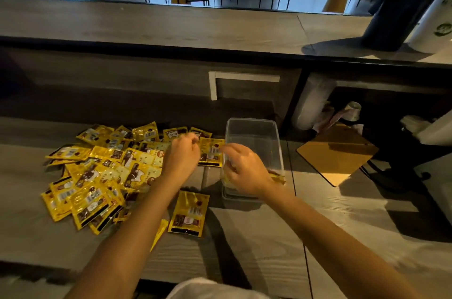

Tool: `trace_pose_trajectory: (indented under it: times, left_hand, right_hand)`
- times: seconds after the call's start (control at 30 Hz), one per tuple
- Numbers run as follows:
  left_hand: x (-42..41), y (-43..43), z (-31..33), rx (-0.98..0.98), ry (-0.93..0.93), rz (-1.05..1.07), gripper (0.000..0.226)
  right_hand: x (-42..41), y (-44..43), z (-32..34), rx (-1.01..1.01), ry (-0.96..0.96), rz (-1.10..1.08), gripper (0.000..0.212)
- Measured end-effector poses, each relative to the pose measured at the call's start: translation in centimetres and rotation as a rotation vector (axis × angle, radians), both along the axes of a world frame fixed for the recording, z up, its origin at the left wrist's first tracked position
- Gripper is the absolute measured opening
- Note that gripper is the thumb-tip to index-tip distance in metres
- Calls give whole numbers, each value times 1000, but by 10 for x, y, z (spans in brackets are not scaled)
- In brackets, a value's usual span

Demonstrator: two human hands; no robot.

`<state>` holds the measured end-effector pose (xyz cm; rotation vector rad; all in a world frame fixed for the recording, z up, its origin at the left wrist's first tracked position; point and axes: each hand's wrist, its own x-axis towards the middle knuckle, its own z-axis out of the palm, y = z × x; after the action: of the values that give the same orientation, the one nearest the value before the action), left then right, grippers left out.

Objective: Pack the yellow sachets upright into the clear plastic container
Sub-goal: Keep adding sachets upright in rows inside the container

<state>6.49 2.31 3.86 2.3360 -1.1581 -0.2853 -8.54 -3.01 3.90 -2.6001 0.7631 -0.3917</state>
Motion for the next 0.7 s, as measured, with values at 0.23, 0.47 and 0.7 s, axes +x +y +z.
trace_pose_trajectory:
  times: [0.23, 0.47, 0.7]
  left_hand:
    - [32, 90, -53, 409, -42, 166, 34]
    - [26, 121, -99, 631, 35, 115, 72]
    - [34, 116, -94, 567, 1, 26, 71]
  right_hand:
    - [53, 57, -62, 10, 324, 265, 39]
    - [63, 72, -96, 132, 721, 171, 85]
    - [53, 53, -91, -24, 683, 326, 71]
